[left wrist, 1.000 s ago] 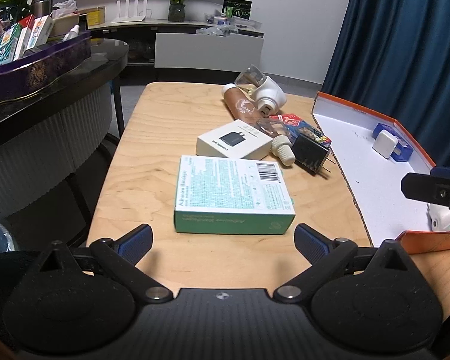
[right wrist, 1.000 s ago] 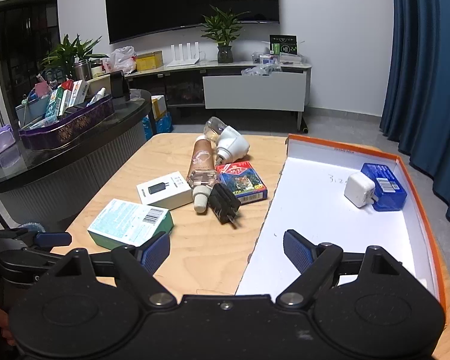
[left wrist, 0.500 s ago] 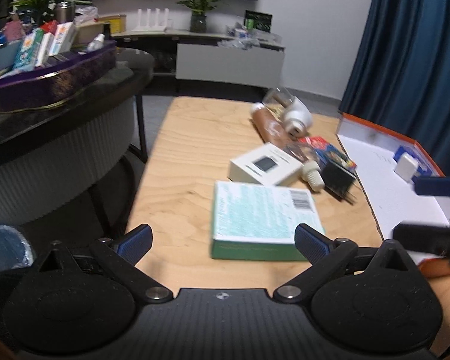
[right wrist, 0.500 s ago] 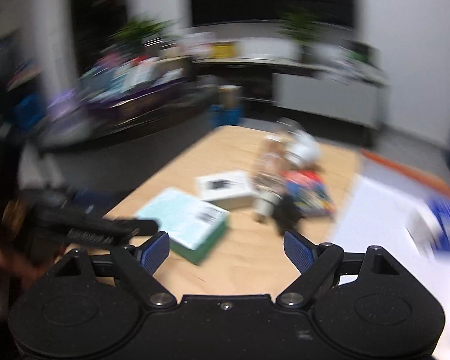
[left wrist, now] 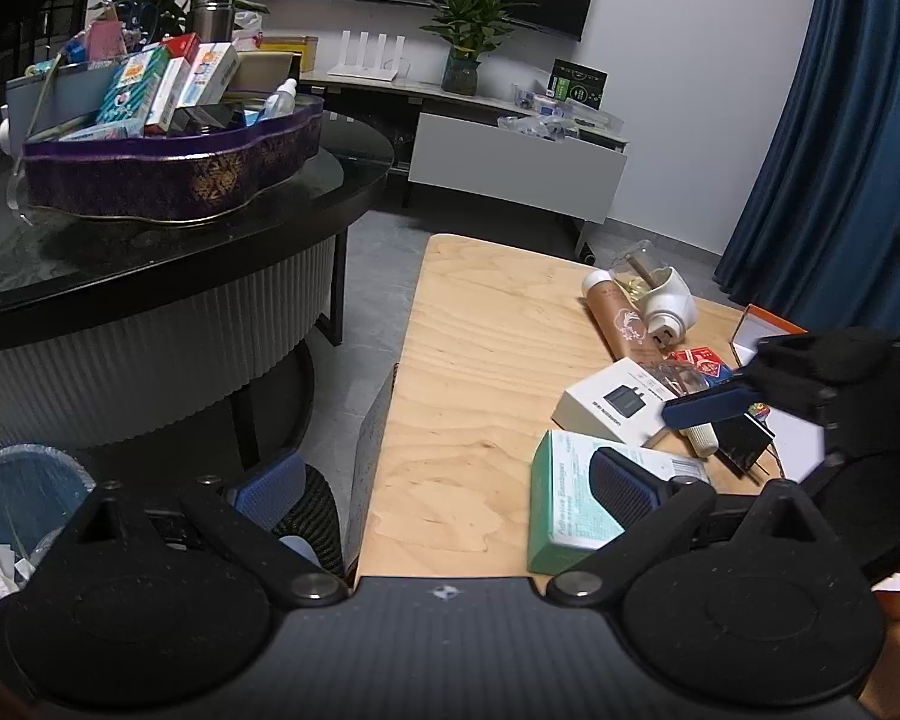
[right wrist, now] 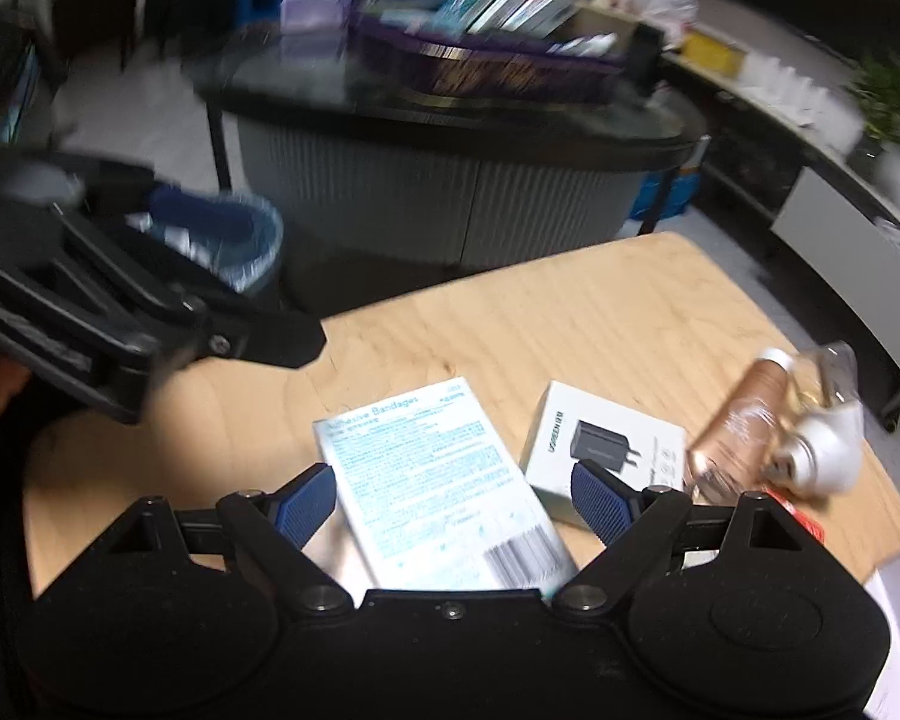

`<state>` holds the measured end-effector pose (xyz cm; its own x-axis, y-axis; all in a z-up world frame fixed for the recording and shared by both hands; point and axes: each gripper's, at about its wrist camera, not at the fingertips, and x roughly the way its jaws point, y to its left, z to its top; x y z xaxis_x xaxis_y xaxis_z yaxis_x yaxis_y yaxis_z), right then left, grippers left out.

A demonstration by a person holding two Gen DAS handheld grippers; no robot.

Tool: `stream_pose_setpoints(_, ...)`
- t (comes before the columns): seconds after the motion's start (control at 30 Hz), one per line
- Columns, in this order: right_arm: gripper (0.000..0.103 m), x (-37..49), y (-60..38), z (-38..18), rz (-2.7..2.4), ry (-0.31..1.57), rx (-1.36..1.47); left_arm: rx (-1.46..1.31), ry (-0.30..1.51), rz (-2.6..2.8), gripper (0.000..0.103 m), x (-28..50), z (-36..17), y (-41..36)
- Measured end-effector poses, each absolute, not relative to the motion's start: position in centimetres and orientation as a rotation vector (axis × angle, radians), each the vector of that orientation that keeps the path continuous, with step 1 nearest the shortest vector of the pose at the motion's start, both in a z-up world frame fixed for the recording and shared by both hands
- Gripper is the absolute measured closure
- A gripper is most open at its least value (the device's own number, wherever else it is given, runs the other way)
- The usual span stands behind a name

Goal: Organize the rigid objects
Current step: 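Grasp the teal Adhesive Bandages box with the right gripper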

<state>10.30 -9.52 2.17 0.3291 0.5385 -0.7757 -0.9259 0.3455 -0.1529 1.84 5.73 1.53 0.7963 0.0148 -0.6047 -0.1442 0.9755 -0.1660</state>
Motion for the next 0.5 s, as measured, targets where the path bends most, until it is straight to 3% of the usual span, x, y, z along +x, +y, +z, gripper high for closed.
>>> stream_pose_setpoints(0.13,0.001,10.8,-9.0,1.1,1.032,0.703,-0.640,-0.172,0.652,0.044,0.000,2.9,1.4,5.1)
stream_pose_setpoints(0.2,0.017,10.6,-10.0,1.6,1.017,0.720,-0.533,-0.149,0.653,0.014,0.000,3.7,1.4,4.8)
stream_pose_setpoints(0.5,0.019,7.2,-20.2,3.8,0.740,0.733,-0.245,0.024,0.640,-0.154,0.000,9.6,0.9,1.9)
